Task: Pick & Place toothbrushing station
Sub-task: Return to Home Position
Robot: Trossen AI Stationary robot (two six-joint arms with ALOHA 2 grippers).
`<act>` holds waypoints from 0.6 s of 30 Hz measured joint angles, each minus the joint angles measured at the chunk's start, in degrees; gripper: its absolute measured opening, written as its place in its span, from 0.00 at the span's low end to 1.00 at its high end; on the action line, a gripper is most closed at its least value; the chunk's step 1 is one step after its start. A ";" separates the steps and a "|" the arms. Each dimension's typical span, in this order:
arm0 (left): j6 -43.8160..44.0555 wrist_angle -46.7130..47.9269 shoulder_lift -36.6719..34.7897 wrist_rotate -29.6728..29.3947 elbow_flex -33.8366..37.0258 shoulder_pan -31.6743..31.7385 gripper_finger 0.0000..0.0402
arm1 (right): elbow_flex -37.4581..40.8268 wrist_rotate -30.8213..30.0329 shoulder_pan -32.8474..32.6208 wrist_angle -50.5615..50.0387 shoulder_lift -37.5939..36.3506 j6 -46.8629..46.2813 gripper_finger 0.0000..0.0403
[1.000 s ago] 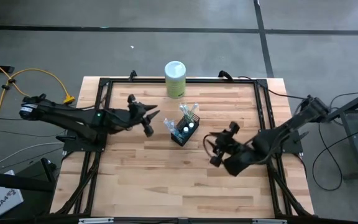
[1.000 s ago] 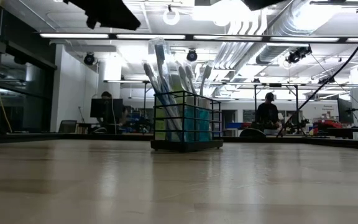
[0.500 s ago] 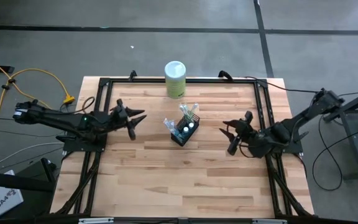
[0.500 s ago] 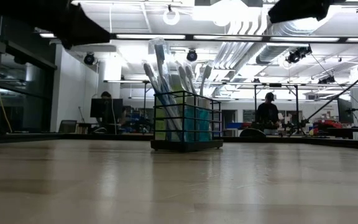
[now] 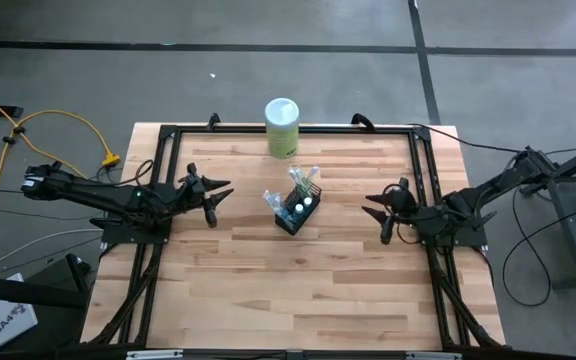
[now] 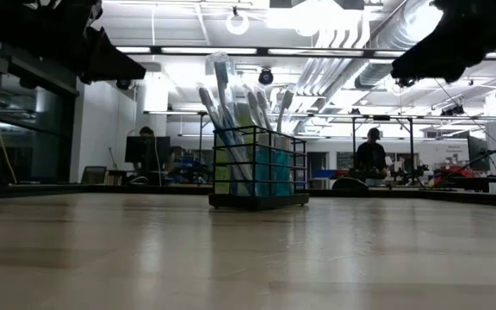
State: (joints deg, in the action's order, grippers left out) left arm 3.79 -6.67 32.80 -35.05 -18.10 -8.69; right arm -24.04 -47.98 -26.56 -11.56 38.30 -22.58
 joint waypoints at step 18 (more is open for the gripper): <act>5.19 0.17 0.02 -0.14 1.30 0.00 0.26 | 15.20 25.70 7.75 15.53 -17.99 7.85 0.36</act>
State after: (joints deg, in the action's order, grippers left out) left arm 8.98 -6.49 32.82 -35.19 -16.80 -8.69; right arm -8.84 -22.28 -18.81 3.97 20.32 -14.72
